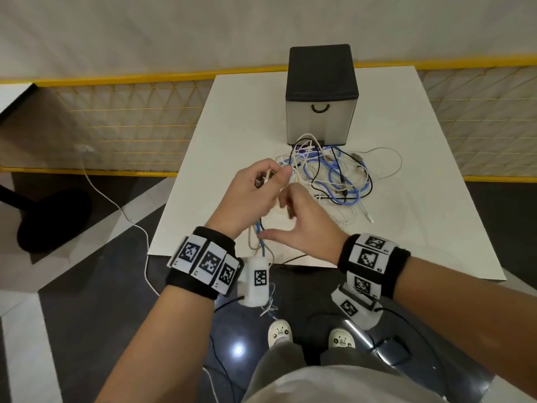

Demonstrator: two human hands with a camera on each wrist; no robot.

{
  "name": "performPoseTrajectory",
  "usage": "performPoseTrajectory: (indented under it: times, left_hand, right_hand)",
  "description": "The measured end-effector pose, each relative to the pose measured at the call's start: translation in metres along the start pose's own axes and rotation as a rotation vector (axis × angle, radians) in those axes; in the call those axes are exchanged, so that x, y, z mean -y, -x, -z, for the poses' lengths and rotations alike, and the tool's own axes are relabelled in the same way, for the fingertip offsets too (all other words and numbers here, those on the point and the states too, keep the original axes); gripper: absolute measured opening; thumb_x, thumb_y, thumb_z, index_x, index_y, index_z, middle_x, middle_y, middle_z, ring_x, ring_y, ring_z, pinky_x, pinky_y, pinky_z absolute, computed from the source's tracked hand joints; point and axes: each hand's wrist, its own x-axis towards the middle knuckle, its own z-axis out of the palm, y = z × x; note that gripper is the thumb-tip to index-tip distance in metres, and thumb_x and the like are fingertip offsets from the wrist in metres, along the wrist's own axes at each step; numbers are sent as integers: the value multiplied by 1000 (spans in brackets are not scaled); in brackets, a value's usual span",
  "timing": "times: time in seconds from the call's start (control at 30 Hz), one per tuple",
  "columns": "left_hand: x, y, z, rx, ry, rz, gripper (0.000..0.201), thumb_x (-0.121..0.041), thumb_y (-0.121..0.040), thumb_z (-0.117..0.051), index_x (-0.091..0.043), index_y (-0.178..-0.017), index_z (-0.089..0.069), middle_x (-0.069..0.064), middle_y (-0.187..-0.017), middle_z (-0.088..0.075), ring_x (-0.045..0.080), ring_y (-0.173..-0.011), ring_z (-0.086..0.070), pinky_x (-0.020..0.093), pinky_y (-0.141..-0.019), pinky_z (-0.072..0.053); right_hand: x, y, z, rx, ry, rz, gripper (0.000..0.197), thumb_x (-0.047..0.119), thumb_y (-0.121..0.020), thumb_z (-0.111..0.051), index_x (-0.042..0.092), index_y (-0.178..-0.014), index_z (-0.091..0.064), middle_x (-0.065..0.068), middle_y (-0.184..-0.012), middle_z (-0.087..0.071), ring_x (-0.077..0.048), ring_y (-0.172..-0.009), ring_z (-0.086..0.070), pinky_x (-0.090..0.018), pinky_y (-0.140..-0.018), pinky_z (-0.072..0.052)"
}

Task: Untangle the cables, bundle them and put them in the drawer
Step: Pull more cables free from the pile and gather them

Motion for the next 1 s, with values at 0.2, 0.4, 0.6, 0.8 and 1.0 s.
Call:
performPoseTrajectory:
  times: [0.2,0.4,0.6,0.8,1.0]
  left_hand:
    - [-16,3,-11,-51,252,-84,37,-23,-103,-52,-20,-66,-47,-8,-51,-31,9,-44,-23,19,-41,-20]
    - [-43,-6,16,-259,457,-201,38,-27,-106,-44,-17,-70,-36,-5,-53,-26,8,-43,-19,19,-39,-18]
    - [-37,-5,14,-209,377,-148,37,-30,-104,-46,-18,-70,-37,-4,-55,-27,10,-45,-20,20,-40,-20]
    - [-31,-2,-2,-164,388,-153,39,-25,-105,-46,-18,-68,-38,-2,-55,-25,9,-44,-19,19,-40,-19]
    - [-46,-5,-4,-151,407,-243,37,-27,-103,-46,-17,-68,-38,-5,-53,-28,9,-43,-21,17,-40,-21]
  right_hand:
    - [10,2,-30,295,-293,-47,17,23,-104,-31,26,-93,-44,-5,-78,-60,-10,-75,-61,-31,-79,-49]
    - [-46,36,-42,512,-90,-293,23,24,-103,-32,6,-113,-42,-13,-95,-59,-21,-81,-59,-33,-81,-47]
    - [-69,35,-33,651,99,-186,23,27,-99,-45,10,-108,-58,-4,-107,-51,-24,-103,-54,-33,-96,-42]
    - [-59,26,-33,589,-45,-180,11,20,-99,-44,11,-102,-49,-11,-93,-60,-26,-84,-57,-32,-82,-46]
    - [-79,43,-36,742,73,-237,19,10,-91,-52,2,-108,-52,-18,-107,-59,-32,-99,-55,-38,-93,-45]
